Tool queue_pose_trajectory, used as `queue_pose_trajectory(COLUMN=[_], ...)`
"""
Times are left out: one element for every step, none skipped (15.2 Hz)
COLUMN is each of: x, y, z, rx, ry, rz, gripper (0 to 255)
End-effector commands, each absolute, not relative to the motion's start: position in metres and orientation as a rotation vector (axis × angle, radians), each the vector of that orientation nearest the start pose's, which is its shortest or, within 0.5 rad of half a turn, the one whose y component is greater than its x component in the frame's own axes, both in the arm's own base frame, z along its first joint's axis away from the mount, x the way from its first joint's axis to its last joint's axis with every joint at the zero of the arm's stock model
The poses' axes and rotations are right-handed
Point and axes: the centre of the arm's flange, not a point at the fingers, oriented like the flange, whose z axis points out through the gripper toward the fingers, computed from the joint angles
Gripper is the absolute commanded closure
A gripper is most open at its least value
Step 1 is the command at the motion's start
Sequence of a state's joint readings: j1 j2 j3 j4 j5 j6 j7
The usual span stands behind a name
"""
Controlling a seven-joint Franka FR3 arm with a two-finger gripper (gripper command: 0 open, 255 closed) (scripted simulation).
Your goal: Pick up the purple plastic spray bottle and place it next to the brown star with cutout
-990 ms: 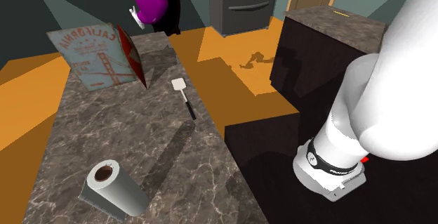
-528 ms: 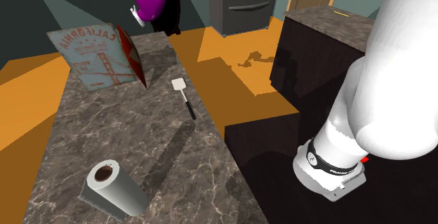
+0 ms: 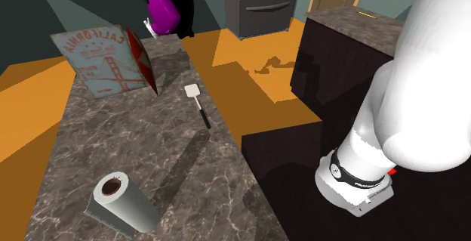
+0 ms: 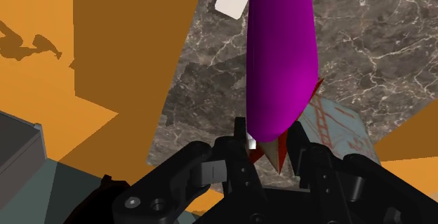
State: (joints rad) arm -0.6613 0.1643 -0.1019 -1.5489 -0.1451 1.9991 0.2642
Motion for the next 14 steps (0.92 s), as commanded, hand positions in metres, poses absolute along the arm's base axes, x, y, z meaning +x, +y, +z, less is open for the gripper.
queue_pose_trajectory(x=[0.459, 0.459, 0.459, 0.459, 0.459, 0.459, 0.459, 0.459, 0.459, 0.459, 0.459, 0.459, 0.459, 0.459], y=[-0.445, -0.445, -0.445, -0.445, -0.445, -0.445, -0.445, -0.445, -0.445, -0.445, -0.445, -0.445, -0.445, -0.445], z=[0.571, 0.566, 0.56, 0.555, 0.55, 0.545, 0.539, 0.534, 0.529, 0.523, 0.518, 0.513, 0.508, 0.502], rx=[-2.944, -2.944, -2.944, -2.944, -2.944, -2.944, -2.944, -2.944, -2.944, -2.944, -2.944, -2.944, -2.944, -2.944], ry=[1.575, 1.575, 1.575, 1.575, 1.575, 1.575, 1.575, 1.575, 1.575, 1.575, 1.575, 1.575, 1.575, 1.575], rz=[-0.404, -0.404, -0.404, -0.404, -0.404, -0.404, -0.404, -0.404, -0.404, -0.404, -0.404, -0.404, -0.404, -0.404], gripper=[255, 255, 255, 255, 255, 255, 255, 255, 255, 255, 255, 255, 255, 255])
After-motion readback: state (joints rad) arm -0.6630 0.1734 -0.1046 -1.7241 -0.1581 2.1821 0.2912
